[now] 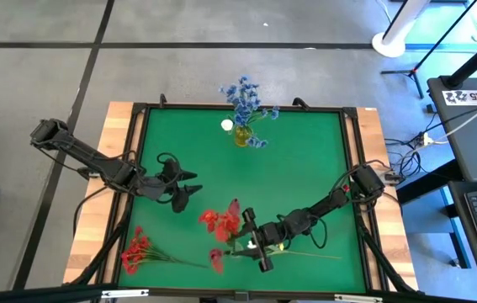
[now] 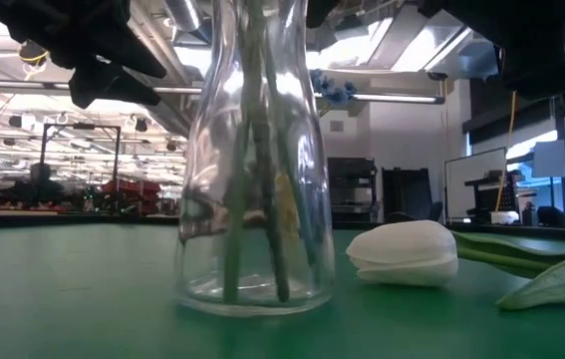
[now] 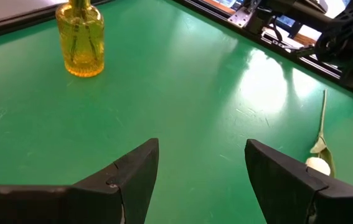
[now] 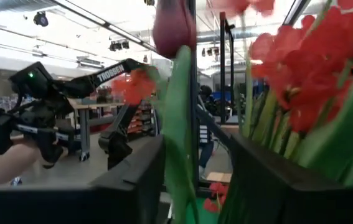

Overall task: Sort flowers into vase by color
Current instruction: Put the red flower into the transparent vase, then put the red flowers into the transparent vase

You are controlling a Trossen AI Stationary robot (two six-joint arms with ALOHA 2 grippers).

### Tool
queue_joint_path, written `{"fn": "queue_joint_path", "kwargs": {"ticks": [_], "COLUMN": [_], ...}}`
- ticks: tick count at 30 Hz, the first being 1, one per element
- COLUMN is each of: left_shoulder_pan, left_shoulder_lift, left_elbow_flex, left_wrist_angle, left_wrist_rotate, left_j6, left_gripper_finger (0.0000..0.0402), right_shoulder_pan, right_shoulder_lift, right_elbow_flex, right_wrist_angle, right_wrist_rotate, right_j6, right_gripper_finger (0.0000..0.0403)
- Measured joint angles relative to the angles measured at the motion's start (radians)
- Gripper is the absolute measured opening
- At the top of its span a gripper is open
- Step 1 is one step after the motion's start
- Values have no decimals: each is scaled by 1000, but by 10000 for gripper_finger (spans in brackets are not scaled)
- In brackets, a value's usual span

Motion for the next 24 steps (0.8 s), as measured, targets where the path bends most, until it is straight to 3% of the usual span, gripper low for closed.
{"fn": "queue_joint_path", "kwargs": {"ticks": [11, 19, 24], "left_shoulder_pan": [0, 0, 0], "left_shoulder_lift": [0, 0, -8], "left_elbow_flex": [0, 0, 0], "left_wrist_angle": [-2, -2, -2], "left_wrist_rotate": [24, 25, 103], "left_j6": [0, 0, -1], "left_gripper_finger": [233, 233, 233], "right_shoulder_pan": [1, 38, 81], "right_shoulder_lift": [-88, -219, -291], "right_elbow_flex": [-1, -1, -1], "right_wrist_angle": [-235, -474, -623], "right_wrist_rotate": [-2, 8, 89], "right_j6": [0, -5, -35], "right_gripper_finger": [250, 260, 260]}}
